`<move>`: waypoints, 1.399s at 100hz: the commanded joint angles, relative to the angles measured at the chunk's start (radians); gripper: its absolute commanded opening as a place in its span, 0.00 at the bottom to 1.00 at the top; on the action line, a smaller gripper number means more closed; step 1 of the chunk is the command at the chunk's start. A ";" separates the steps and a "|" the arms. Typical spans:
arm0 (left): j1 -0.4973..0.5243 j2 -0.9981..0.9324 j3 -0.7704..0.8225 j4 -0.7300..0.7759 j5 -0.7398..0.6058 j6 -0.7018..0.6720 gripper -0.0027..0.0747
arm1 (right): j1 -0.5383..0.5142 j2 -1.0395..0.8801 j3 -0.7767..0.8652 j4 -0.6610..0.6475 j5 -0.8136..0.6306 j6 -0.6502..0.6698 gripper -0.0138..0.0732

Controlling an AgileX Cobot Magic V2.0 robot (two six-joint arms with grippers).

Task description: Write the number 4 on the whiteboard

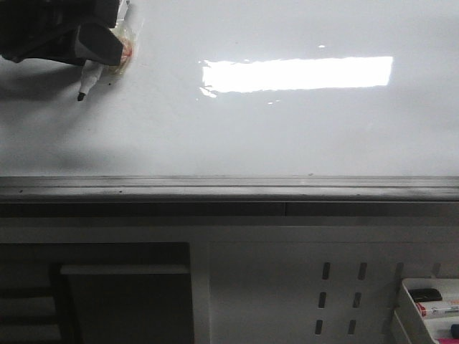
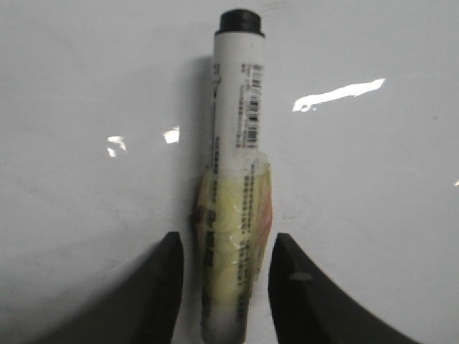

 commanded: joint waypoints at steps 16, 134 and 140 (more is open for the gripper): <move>-0.007 -0.020 -0.037 0.043 -0.072 0.003 0.30 | -0.003 0.004 -0.037 0.018 -0.053 -0.013 0.64; -0.229 -0.207 -0.046 0.413 0.234 0.089 0.01 | 0.054 0.207 -0.140 0.714 0.348 -0.605 0.64; -0.290 -0.205 -0.046 0.431 0.238 0.100 0.01 | 0.064 0.256 -0.168 0.758 0.413 -0.630 0.64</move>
